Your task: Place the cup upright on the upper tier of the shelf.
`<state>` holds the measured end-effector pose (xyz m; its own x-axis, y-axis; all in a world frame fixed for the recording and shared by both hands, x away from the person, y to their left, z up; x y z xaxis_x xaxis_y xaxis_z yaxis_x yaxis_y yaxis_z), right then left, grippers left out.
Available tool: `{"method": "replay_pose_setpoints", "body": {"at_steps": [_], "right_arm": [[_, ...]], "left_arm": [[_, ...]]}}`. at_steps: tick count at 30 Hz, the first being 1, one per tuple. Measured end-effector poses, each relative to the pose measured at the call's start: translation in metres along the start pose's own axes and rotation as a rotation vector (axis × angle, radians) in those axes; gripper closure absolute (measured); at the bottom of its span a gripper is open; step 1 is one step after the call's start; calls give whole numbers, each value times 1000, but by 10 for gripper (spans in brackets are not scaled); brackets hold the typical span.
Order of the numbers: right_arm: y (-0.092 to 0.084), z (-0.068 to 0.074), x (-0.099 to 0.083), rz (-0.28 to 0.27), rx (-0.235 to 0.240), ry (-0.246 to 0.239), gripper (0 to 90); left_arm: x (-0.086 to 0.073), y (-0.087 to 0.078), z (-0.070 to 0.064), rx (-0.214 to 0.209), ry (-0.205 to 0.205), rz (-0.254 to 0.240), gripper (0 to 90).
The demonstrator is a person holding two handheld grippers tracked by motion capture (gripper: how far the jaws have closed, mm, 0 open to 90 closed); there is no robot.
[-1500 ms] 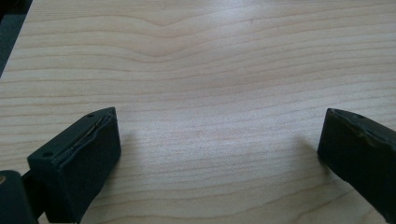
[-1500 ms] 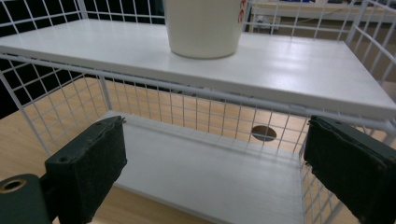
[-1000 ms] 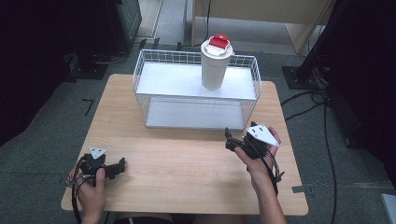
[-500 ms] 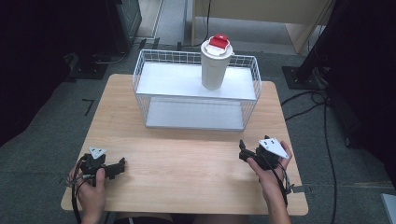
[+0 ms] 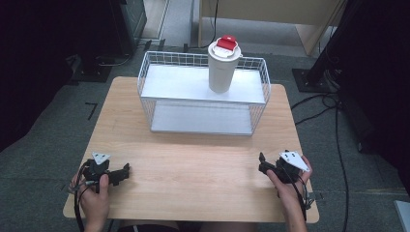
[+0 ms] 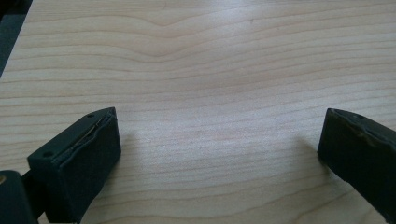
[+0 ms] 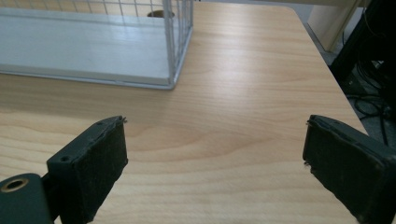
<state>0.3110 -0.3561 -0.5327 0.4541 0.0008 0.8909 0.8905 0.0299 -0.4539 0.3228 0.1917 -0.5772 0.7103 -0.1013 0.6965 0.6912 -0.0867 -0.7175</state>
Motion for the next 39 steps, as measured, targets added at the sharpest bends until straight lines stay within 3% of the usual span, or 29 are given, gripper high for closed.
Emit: {"method": "replay_pose_setpoints", "body": {"at_steps": [21, 28, 32, 34, 37, 39], "right_arm": [[-14, -52, -41, 109, -69, 23, 70], [-19, -61, -50, 146, -49, 37, 70], [-21, -64, -53, 166, -48, 21, 70], [-22, -66, -56, 188, -42, 12, 70], [-21, -64, -63, 265, -9, -6, 68], [-21, -64, -64, 266, -2, 2, 69]], "left_arm": [[0, 0, 0, 0, 0, 0, 0], [0, 0, 0, 0, 0, 0, 0], [0, 0, 0, 0, 0, 0, 0], [0, 0, 0, 0, 0, 0, 0], [0, 0, 0, 0, 0, 0, 0], [0, 0, 0, 0, 0, 0, 0]]}}
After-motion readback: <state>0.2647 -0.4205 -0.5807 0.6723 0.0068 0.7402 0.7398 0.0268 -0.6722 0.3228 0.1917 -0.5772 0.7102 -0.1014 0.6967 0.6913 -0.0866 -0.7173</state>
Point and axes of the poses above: each handheld gripper's, and its own axes: y roughly forward along the jaws, x roughly out of its top, z roughly to its left, the point moved 8 cm from there along y, roughly forward along the jaws, and after that the axes turned 1 degree about -z, right-handed, at the moved point
